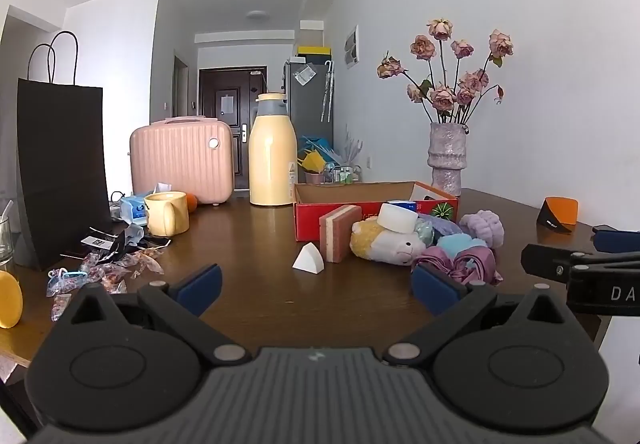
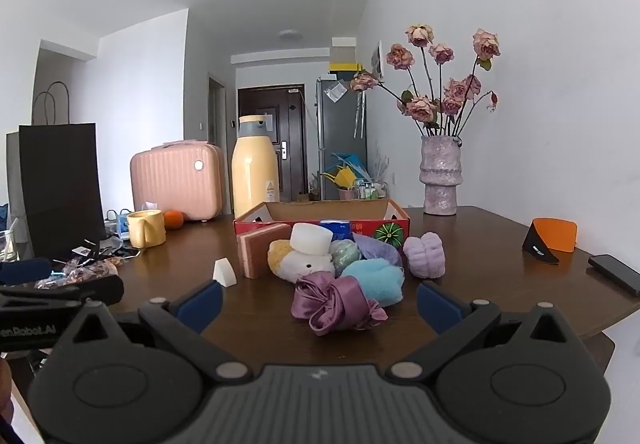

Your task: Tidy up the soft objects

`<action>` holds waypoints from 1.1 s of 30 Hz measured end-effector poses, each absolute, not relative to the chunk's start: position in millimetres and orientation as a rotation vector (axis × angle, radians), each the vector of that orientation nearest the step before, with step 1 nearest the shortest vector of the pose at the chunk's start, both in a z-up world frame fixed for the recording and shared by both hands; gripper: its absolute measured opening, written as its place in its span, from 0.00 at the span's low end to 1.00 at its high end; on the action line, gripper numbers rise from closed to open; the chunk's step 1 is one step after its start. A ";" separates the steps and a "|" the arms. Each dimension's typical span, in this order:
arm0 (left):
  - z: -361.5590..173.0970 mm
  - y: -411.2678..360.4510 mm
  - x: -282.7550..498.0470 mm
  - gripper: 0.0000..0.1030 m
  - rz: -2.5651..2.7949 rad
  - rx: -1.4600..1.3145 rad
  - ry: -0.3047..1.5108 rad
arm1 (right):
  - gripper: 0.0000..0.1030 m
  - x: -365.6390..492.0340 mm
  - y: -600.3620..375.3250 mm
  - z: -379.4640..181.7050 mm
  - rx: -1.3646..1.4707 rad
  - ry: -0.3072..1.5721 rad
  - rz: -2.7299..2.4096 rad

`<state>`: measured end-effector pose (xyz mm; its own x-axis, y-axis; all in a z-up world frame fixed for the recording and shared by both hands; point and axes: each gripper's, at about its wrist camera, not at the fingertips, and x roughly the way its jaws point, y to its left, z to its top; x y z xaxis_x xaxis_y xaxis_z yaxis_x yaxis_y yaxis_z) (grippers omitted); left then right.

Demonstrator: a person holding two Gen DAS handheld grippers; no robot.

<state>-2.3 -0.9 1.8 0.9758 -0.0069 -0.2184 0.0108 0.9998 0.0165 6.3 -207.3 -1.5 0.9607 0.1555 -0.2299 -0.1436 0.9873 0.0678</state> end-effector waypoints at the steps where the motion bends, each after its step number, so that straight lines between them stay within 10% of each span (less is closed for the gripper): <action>1: 1.8 -0.6 -1.9 1.00 -0.010 0.017 0.221 | 1.00 5.9 -207.0 -1.4 0.052 0.235 0.153; 33: 1.4 -4.1 -2.4 1.00 0.008 0.034 0.216 | 1.00 5.8 -209.6 -4.9 0.064 0.230 0.156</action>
<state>-2.4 -4.1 1.4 0.9767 0.0112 -0.2143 -0.0039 0.9994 0.0349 5.8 -209.6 -4.9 0.9617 0.1608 -0.2218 -0.1462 0.9860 0.0808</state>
